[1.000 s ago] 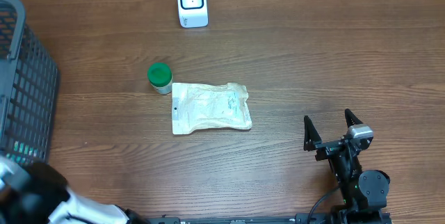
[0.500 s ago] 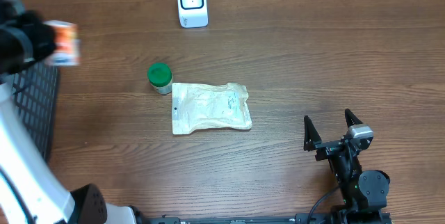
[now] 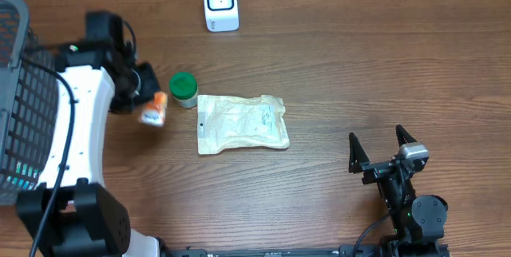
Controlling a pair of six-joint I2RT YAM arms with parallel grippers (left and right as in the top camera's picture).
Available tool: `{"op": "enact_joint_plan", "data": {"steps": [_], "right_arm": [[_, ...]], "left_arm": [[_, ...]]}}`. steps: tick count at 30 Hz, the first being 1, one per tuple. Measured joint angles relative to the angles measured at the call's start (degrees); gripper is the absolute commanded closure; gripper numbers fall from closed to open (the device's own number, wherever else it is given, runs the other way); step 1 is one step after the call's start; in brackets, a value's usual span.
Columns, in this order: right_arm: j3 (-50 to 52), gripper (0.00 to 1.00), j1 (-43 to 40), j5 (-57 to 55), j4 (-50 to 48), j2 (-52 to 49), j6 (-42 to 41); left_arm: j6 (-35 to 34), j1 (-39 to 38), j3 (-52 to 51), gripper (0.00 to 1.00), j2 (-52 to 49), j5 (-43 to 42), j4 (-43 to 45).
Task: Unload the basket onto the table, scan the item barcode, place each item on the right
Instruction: 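Place the orange packet on the table below the jar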
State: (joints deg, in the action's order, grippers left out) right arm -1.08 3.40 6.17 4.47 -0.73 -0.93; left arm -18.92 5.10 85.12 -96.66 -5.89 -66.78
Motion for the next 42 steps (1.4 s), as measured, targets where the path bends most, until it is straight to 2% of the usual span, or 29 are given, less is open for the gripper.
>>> {"op": "enact_joint_plan", "data": {"steps": [5, 6, 9, 10, 12, 16, 21, 24, 29, 34, 35, 42], "right_arm": [[0.00, 0.00, 0.00, 0.02, 0.02, 0.00, 0.00], [0.00, 0.00, 0.00, 0.02, 0.00, 0.00, -0.02], [0.00, 0.00, 0.00, 0.02, 0.04, 0.00, -0.02], [0.00, 0.00, 0.00, 0.02, 0.04, 0.00, -0.02], [0.00, 0.00, 0.00, 0.02, 0.04, 0.00, 0.00], [0.02, 0.00, 0.00, 0.04, 0.02, 0.00, -0.02], [0.00, 0.00, 0.00, 0.00, 0.04, 0.00, 0.00], [0.00, 0.00, 0.00, 0.02, 0.02, 0.00, -0.02], [0.00, 0.00, 0.00, 0.02, 0.04, 0.00, 0.02], [0.00, 0.00, 0.00, 0.00, 0.02, 0.00, 0.00], [0.00, 0.00, 0.00, 0.02, 0.04, 0.00, -0.02], [0.00, 0.00, 0.00, 0.02, 0.02, 0.00, 0.02]], "left_arm": [[-2.67, 0.00, -11.45, 0.95, 0.00, -4.22, 10.56], [-3.28, 0.00, -13.05, 0.91, 0.00, -5.01, 12.20], [-5.14, 0.00, -16.70, 0.41, 0.00, -6.62, 15.34], [-5.40, 0.00, -17.53, 0.29, 0.00, -6.99, 15.89], [-6.10, 0.00, -18.36, 0.21, 0.00, -7.23, 16.04], [-6.93, 0.00, -18.38, 0.18, 0.00, -7.21, 16.79], [-6.84, 0.02, -15.02, 0.18, 0.79, -7.10, 12.61], [-5.66, 0.66, -8.50, 0.01, 3.69, -5.27, 7.32], [-4.48, 5.68, 5.14, 0.01, 10.23, 1.22, -1.27], [-4.02, 17.75, 16.37, 0.00, 13.88, 5.88, -5.84], [-4.02, 21.31, 17.75, 0.03, 14.23, 6.54, -5.62], [-5.62, 41.99, 18.80, 0.10, 12.00, 8.66, -2.89]]}}
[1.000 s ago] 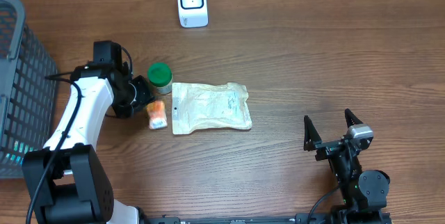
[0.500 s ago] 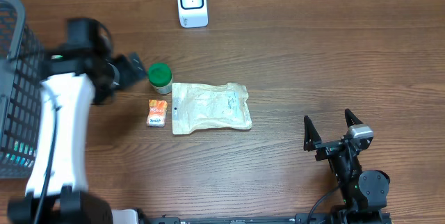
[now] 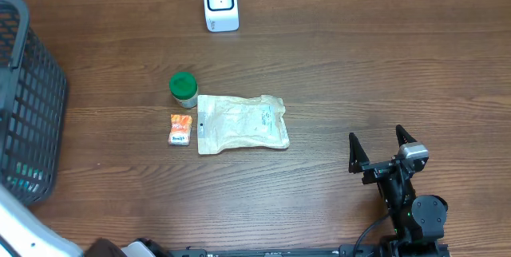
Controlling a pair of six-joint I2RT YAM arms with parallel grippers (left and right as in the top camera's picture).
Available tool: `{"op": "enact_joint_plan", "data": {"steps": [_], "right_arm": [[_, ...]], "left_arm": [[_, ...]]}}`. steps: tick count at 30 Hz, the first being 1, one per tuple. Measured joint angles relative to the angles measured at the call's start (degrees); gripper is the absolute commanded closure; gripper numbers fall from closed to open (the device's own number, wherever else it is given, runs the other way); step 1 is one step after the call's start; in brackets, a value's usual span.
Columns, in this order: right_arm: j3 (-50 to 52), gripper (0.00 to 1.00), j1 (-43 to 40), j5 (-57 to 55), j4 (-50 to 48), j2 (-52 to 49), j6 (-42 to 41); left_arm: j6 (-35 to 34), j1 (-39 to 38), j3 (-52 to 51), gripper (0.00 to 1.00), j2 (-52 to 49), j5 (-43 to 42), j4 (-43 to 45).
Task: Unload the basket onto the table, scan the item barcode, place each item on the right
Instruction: 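Place the orange packet on the table below the jar, then reach into the basket and grasp the small green packet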
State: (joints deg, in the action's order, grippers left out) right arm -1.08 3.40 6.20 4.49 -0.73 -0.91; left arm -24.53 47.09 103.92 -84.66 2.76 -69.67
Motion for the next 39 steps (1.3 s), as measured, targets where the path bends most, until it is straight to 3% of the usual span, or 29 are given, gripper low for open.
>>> {"op": "enact_joint_plan", "data": {"steps": [3, 8, 10, 26, 39], "right_arm": [[0.00, 0.00, 0.00, 0.00, 0.00, 0.00, -0.02], [0.00, 0.00, 0.00, -0.02, -0.02, 0.00, -0.02], [0.00, 0.00, 0.00, 0.00, 0.02, 0.00, 0.00], [0.00, 0.00, 0.00, 0.00, 0.00, 0.00, -0.04], [0.00, 0.00, 0.00, 0.00, 0.00, 0.00, -0.02]], "left_arm": [[0.31, 4.46, 0.00, 0.16, -2.54, 0.37, -0.24], [4.09, 8.20, 0.00, 0.45, -8.07, 0.72, -2.14], [6.16, 8.57, 0.00, 0.47, -10.78, 1.09, -2.71], [9.97, 8.57, 0.00, 0.49, -30.27, 2.32, -3.43], [10.16, 7.43, -0.17, 0.51, -39.36, 2.93, -2.93]]}}
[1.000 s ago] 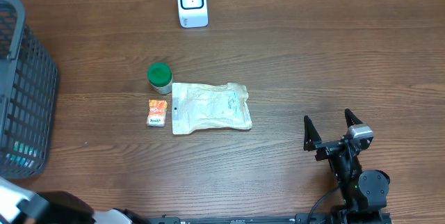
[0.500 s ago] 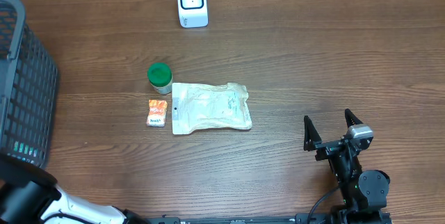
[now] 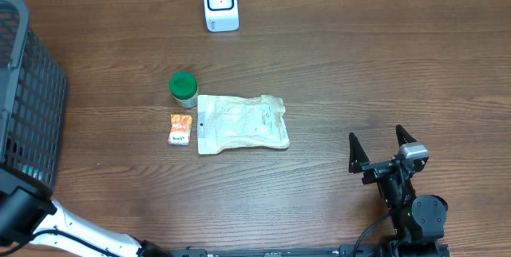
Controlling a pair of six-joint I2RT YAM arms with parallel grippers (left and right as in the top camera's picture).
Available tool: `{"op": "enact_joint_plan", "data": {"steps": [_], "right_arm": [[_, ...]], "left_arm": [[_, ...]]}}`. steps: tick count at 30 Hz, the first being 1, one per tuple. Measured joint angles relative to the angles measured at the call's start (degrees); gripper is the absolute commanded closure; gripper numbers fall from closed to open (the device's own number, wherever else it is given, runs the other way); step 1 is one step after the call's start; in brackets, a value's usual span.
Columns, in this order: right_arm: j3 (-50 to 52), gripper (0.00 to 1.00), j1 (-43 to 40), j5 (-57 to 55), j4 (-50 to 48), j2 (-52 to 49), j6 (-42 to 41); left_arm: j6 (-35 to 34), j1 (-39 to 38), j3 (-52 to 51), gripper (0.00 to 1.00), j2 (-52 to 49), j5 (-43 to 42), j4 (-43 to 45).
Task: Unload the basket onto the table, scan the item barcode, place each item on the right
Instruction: 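Reach into the basket and grasp the small green packet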
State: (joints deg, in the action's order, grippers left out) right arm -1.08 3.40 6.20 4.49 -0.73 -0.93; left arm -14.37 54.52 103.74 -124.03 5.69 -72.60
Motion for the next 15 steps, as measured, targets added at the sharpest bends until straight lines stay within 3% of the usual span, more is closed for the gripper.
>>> {"op": "enact_joint_plan", "data": {"steps": [15], "right_arm": [[0.00, 0.00, 0.00, 0.00, 0.00, 0.00, 0.00]], "left_arm": [[0.02, -3.13, -0.48, 0.48, -1.25, 1.90, 3.04]]}}
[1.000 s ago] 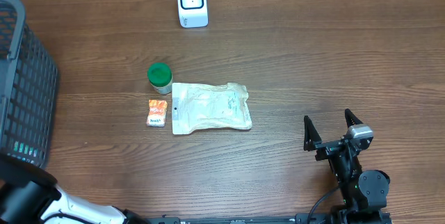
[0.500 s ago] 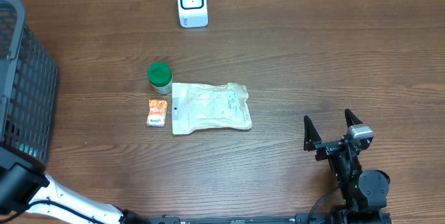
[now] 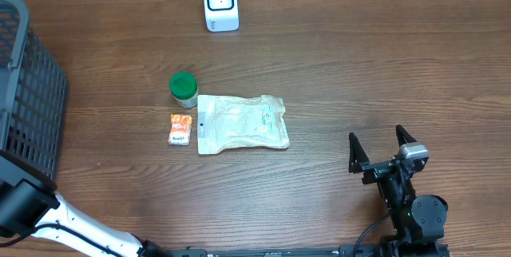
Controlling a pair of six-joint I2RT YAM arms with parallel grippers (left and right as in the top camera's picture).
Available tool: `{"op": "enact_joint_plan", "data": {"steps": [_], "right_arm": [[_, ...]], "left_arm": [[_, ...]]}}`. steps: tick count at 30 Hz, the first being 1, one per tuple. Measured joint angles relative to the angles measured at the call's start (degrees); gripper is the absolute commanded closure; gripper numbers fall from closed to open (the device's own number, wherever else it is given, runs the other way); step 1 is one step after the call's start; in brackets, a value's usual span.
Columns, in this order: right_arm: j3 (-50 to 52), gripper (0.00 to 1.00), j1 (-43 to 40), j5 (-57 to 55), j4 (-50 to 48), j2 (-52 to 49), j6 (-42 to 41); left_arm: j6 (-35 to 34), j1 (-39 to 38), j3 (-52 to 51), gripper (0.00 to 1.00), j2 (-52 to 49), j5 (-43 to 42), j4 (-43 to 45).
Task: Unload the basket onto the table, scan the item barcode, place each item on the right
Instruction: 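Reach into the basket and grasp the small green packet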
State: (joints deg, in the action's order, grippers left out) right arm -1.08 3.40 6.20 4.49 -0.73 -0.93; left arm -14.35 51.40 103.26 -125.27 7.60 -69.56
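A white barcode scanner (image 3: 220,4) stands at the table's far edge. Nearer the middle lie a green-lidded jar (image 3: 183,88), a small orange packet (image 3: 181,129) and a pale flat pouch (image 3: 242,123), all apart from both arms. My right gripper (image 3: 375,134) stands open and empty at the front right. Of the left arm (image 3: 32,211) only a black joint and a white link show at the lower left corner; its gripper is out of view.
A dark wire basket (image 3: 28,89) fills the left edge of the table. The right arm's base (image 3: 415,213) sits at the front edge.
The left arm's joint in the lower left corner has shifted slightly. The packet, jar, pouch, scanner and right gripper have not moved.
At first my left gripper was at the orange packet, left of the green jar. Then the packet lay free just left of the pouch, with the left arm pulled back almost out of the frame. Since then the arm has stayed in the lower left corner.
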Motion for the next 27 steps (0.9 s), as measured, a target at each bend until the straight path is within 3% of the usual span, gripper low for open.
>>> {"op": "enact_joint_plan", "data": {"steps": [3, 5, 7, 17, 27], "right_arm": [[0.00, 0.00, 0.00, 0.00, 0.02, 0.00, 0.00], [0.02, 0.00, 0.02, 0.00, 0.04, 0.00, -0.02], [0.00, 0.00, 0.00, 0.02, 0.00, 0.00, 0.00], [0.00, 0.00, 0.00, 0.00, 0.04, 0.00, 0.00], [0.00, 0.00, 0.00, 0.00, 0.04, 0.00, 0.00]], "left_arm": [[0.26, 0.00, -1.40, 0.55, -0.02, 0.07, 1.55], [1.16, 0.00, -2.36, 0.72, 0.00, 0.74, 2.08], [1.68, 0.00, -2.43, 0.95, 0.00, 1.49, 2.05], [1.97, 0.00, -0.85, 0.96, 0.22, 0.13, -3.06], [2.34, 0.00, 22.05, 0.96, 5.99, -8.41, -9.68]]}}
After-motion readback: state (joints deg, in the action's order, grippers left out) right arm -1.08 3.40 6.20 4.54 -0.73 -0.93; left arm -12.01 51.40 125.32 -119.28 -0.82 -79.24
